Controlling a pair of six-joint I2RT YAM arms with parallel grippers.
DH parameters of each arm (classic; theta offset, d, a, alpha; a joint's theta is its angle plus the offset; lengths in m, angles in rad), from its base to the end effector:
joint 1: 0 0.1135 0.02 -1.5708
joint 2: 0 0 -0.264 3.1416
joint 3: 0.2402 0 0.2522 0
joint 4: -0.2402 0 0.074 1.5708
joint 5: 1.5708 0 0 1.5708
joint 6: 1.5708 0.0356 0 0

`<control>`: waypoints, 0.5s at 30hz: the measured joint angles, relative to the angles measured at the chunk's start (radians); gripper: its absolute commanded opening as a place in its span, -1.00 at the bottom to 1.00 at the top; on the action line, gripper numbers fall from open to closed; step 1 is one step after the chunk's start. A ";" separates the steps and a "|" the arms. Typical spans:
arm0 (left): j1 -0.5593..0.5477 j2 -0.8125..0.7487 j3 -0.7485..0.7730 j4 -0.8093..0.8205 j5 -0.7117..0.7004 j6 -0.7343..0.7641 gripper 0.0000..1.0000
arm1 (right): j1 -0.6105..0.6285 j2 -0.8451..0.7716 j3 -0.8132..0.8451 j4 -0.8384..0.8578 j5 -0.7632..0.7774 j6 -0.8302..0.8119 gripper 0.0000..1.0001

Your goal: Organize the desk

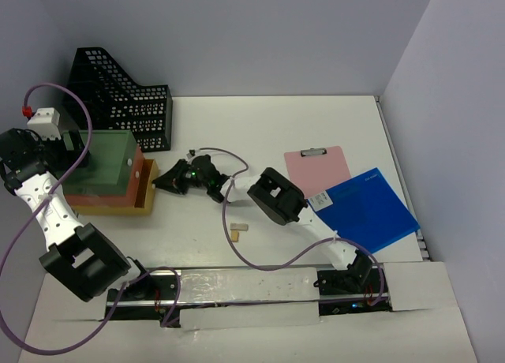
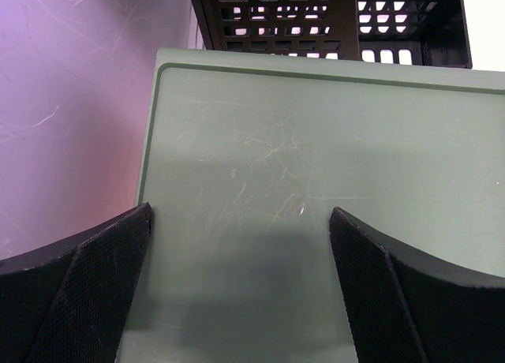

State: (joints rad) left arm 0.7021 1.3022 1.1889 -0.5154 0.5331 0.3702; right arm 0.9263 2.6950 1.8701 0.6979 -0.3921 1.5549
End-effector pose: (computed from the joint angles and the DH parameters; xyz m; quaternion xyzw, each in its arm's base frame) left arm 0.2291 0.1701 0.3384 -0.0241 0.8676 0.0219 0.4963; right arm 0.3343 0.4674 0.0748 0.1052 0.7399 0.6605 0.0718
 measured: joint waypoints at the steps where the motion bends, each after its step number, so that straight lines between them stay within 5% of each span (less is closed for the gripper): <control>1: 0.000 0.000 0.000 0.000 0.000 0.000 0.98 | -0.007 -0.022 -0.037 0.007 -0.004 -0.008 -1.00; 8: 0.000 0.000 0.000 0.000 0.000 0.000 0.98 | -0.072 -0.167 -0.296 0.074 -0.034 -0.063 -0.98; 15: 0.000 0.000 0.000 0.000 0.000 0.000 0.98 | -0.117 -0.232 -0.391 0.079 -0.057 -0.137 -0.65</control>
State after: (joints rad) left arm 0.7021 1.3018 1.1889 -0.5158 0.5331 0.3698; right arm 0.8089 2.4629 1.4790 0.7766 -0.4490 1.4175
